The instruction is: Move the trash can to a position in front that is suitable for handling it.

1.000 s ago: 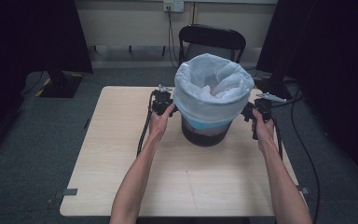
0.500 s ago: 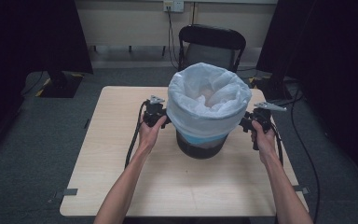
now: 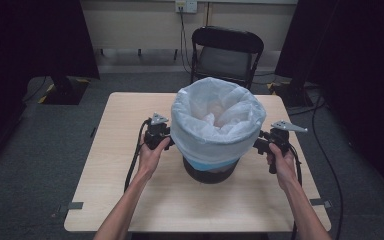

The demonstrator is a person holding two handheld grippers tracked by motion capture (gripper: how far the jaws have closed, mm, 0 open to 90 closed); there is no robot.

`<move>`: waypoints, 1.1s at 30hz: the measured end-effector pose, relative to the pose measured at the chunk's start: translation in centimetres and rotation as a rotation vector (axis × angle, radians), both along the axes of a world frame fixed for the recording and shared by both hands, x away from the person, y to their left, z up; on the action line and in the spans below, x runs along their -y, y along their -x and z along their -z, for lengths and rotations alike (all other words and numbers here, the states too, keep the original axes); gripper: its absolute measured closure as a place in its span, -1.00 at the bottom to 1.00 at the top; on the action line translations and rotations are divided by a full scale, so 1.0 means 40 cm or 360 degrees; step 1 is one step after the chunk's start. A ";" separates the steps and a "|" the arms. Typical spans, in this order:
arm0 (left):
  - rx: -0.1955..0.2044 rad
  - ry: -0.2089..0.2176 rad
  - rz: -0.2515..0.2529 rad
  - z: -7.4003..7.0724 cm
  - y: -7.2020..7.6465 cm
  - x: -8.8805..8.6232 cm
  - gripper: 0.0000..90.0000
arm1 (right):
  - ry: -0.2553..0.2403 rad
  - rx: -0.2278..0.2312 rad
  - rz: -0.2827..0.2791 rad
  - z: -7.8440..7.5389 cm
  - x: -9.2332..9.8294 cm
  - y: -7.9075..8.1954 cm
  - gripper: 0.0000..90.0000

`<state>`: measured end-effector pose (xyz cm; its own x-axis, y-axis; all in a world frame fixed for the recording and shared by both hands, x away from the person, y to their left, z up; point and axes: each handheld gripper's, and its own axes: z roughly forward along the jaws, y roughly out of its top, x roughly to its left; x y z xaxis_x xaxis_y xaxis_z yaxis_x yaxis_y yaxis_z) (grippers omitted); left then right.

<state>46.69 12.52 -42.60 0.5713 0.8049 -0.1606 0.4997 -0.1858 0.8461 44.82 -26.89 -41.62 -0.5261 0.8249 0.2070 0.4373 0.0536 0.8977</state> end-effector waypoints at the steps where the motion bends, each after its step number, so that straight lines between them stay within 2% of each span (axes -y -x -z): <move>1: 0.0001 0.0024 0.0005 0.004 0.020 -0.013 0.21 | -0.0007 0.0007 -0.0024 0.002 -0.007 0.012 0.13; 3: 0.0006 0.0029 0.0007 0.006 0.029 -0.019 0.19 | 0.0004 0.0012 -0.0041 0.001 -0.015 0.021 0.13; 5: 0.0021 0.0006 0.0009 0.004 0.049 -0.031 0.14 | -0.0012 -0.0012 -0.0076 0.001 -0.021 0.030 0.13; 9: 0.0004 -0.0019 0.0020 -0.001 0.084 -0.052 0.14 | -0.0003 -0.0006 -0.0109 0.001 -0.035 0.050 0.12; 10: 0.0000 -0.0012 0.0012 0.000 0.104 -0.063 0.14 | 0.0011 0.0000 -0.0132 0.000 -0.045 0.062 0.12; 11: 0.0000 -0.0012 0.0012 0.000 0.104 -0.063 0.14 | 0.0011 0.0000 -0.0132 0.000 -0.045 0.062 0.12; 13: -0.0017 0.0032 0.0027 0.005 0.131 -0.081 0.12 | 0.0019 -0.0008 -0.0155 -0.002 -0.056 0.081 0.11; 15: -0.0028 0.0026 0.0037 0.003 0.137 -0.086 0.10 | 0.0036 -0.0014 -0.0169 -0.005 -0.059 0.086 0.11; 17: -0.0018 0.0026 0.0015 0.005 0.161 -0.099 0.03 | 0.0062 -0.0031 -0.0208 -0.012 -0.066 0.094 0.08; 18: -0.0021 0.0049 0.0004 0.009 0.171 -0.105 0.02 | 0.0068 -0.0031 -0.0226 -0.013 -0.070 0.099 0.11; 20: -0.0032 0.0065 0.0011 0.010 0.183 -0.115 0.01 | 0.0067 -0.0028 -0.0236 -0.012 -0.079 0.108 0.12; 22: -0.0030 0.0047 0.0016 0.008 0.194 -0.126 -0.03 | 0.0048 -0.0019 -0.0250 -0.007 -0.088 0.118 0.11; 24: -0.0055 0.0081 0.0022 0.010 0.205 -0.136 -0.02 | 0.0083 -0.0022 -0.0274 -0.003 -0.099 0.130 0.10; 27: -0.0075 0.0102 0.0049 0.012 0.221 -0.144 -0.02 | 0.0091 -0.0028 -0.0297 -0.001 -0.102 0.138 0.02; 29: -0.0070 0.0100 0.0093 0.009 0.228 -0.146 -0.02 | 0.0058 -0.0048 -0.0332 0.001 -0.097 0.140 0.06; 32: -0.0086 0.0134 0.0148 0.008 0.230 -0.149 -0.04 | 0.0056 -0.0057 -0.0345 0.003 -0.089 0.145 0.00; 33: -0.0087 0.0161 0.0164 0.007 0.229 -0.152 -0.11 | 0.0045 -0.0067 -0.0348 0.003 -0.087 0.146 -0.04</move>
